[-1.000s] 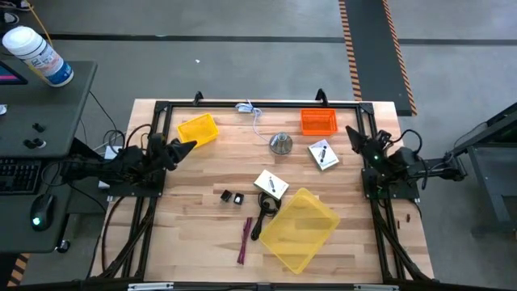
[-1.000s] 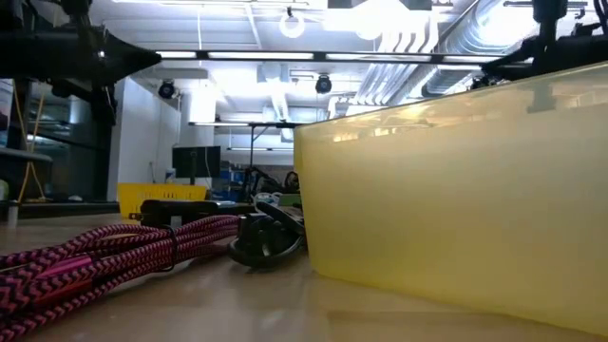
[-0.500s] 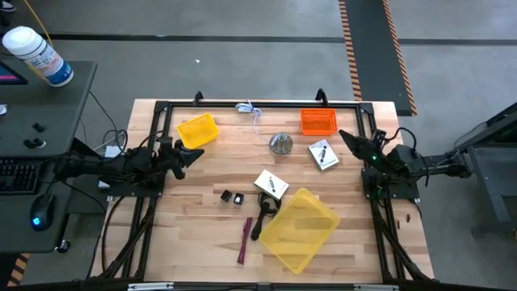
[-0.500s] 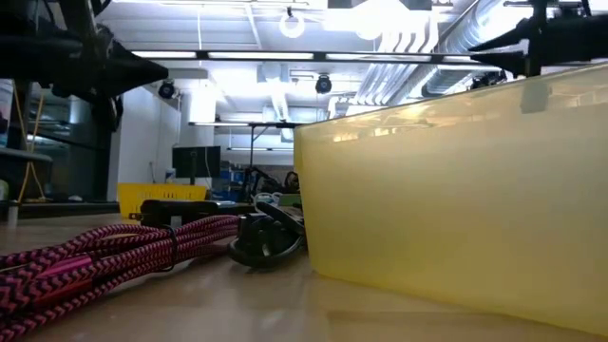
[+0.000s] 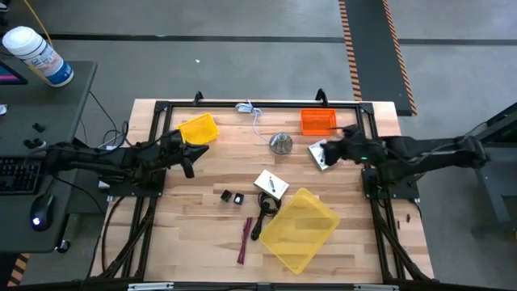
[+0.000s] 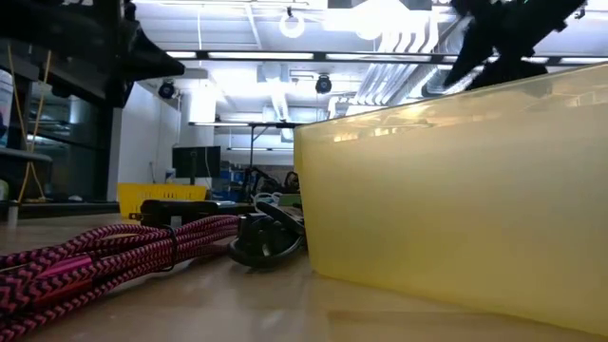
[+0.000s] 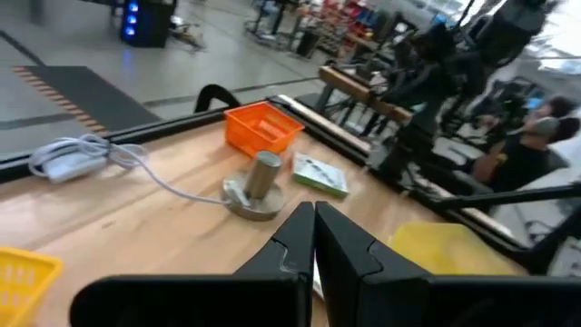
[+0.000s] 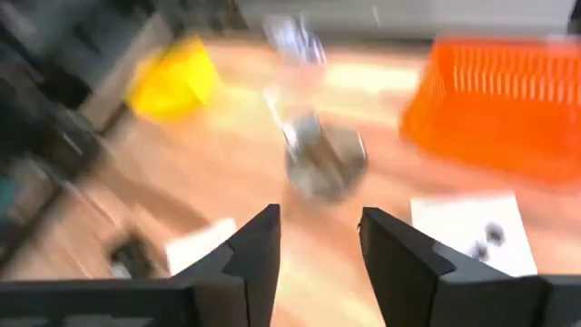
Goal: Pick and place items into bin
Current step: Put the top white card reader box into the orange bin
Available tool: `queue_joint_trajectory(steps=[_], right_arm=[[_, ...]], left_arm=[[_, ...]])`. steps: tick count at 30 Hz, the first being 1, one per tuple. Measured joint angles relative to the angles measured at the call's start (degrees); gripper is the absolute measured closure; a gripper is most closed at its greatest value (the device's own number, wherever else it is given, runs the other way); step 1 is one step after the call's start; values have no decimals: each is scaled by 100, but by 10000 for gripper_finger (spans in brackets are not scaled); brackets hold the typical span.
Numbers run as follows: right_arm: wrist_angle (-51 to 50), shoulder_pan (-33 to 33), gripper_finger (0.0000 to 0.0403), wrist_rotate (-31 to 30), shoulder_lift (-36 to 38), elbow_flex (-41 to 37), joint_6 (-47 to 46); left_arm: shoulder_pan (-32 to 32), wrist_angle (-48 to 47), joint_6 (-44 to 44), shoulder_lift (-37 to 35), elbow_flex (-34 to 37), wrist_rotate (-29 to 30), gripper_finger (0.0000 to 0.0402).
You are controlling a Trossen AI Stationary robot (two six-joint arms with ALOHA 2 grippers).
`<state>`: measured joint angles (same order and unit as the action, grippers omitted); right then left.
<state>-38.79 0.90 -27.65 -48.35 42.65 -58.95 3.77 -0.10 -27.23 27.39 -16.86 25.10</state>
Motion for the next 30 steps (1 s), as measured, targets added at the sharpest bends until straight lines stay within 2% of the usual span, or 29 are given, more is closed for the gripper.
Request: queue_joint_trajectory(steps=[6, 12, 20, 25, 30], right_arm=[[-1044, -561, 233, 860, -1389, 601, -255], [-1404, -971, 220, 1210, -2419, 1111, -227], [-1984, -1395, 183, 1937, -3807, 1824, 516], [-2178, -1557, 170, 2306, -4459, 1965, 1120], [-2181, -1638, 176, 2336, -4787, 1779, 1360]], left_arm=[[-2, 13, -35, 386, -39, -4, 401], [-1, 34, -149, 438, -40, -2, 401], [-1, 35, -152, 438, -40, -2, 401], [0, 38, -154, 438, -40, -21, 401], [-2, 39, -163, 438, -40, -46, 401]])
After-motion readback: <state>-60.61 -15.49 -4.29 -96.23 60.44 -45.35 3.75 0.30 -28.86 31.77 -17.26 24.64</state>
